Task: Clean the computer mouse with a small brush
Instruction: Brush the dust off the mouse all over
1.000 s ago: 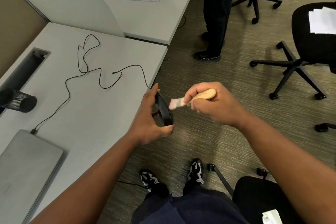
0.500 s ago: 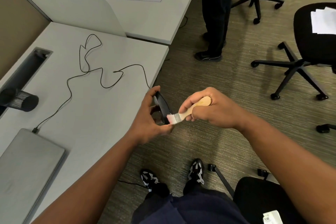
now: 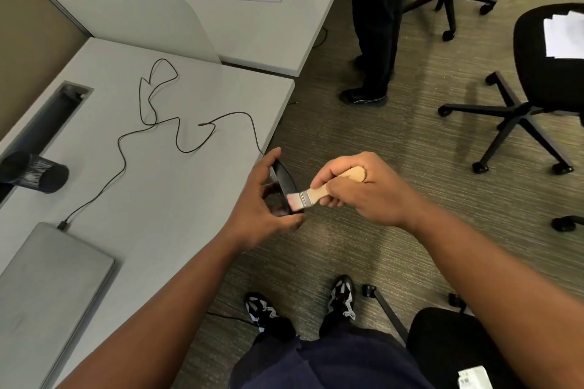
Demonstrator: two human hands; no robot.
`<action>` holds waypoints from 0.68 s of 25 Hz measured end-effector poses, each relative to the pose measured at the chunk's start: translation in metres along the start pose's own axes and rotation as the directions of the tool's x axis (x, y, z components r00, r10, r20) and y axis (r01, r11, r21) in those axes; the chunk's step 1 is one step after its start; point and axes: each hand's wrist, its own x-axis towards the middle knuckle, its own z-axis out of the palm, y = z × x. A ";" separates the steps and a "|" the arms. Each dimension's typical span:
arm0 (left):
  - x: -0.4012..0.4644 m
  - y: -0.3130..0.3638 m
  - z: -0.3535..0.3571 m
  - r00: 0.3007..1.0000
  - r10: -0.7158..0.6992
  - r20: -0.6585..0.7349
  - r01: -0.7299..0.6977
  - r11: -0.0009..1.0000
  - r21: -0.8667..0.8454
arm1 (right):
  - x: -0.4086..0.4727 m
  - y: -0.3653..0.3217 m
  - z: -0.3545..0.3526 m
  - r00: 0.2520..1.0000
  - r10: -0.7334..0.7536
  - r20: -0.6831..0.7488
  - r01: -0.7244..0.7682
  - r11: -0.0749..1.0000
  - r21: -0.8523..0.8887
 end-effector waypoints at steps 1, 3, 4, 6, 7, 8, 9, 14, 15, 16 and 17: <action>0.001 0.000 0.001 1.000 -0.002 -0.004 0.002 1.000 -0.019 | 0.000 0.000 0.000 1.000 0.016 0.015 -0.016 1.000 -0.005; 0.002 0.001 0.002 1.000 -0.002 0.000 0.002 0.999 -0.049 | 0.000 -0.001 0.001 0.999 0.014 -0.029 -0.014 1.000 0.018; 0.002 0.001 0.002 1.000 -0.003 0.006 0.003 0.998 -0.059 | 0.001 -0.001 0.001 0.995 -0.005 -0.097 0.010 0.999 0.045; 0.001 0.001 0.003 1.000 -0.008 0.023 0.010 0.996 -0.084 | 0.004 -0.002 0.000 0.972 -0.042 -0.230 0.059 0.996 0.068; 0.002 0.000 0.003 0.999 -0.011 0.033 0.014 0.996 -0.089 | 0.005 -0.002 0.000 0.967 -0.050 -0.250 0.065 0.996 0.054; 0.002 -0.002 0.003 0.999 -0.013 0.040 0.017 0.996 -0.087 | 0.006 -0.001 0.000 0.970 -0.046 -0.238 0.057 0.998 0.040; 0.002 -0.003 0.003 0.999 -0.015 0.042 0.019 0.997 -0.080 | 0.006 0.000 0.000 0.977 -0.031 -0.211 0.040 0.999 0.036; 0.004 -0.006 -0.003 0.999 -0.034 0.021 0.036 0.998 -0.056 | 0.002 0.004 -0.003 0.997 0.060 -0.047 -0.058 0.998 0.029; 0.004 -0.006 -0.004 0.999 -0.033 0.019 0.034 0.998 -0.052 | 0.000 0.003 -0.002 0.998 0.062 -0.029 -0.061 0.998 0.024; 0.004 -0.006 -0.005 1.000 -0.027 0.017 0.027 0.999 -0.045 | 0.000 0.003 -0.001 0.998 0.050 -0.046 -0.049 0.998 0.032; 0.004 -0.006 -0.006 1.000 -0.017 0.015 0.017 0.999 -0.032 | 0.001 0.001 -0.001 0.995 0.023 -0.100 -0.018 0.999 0.047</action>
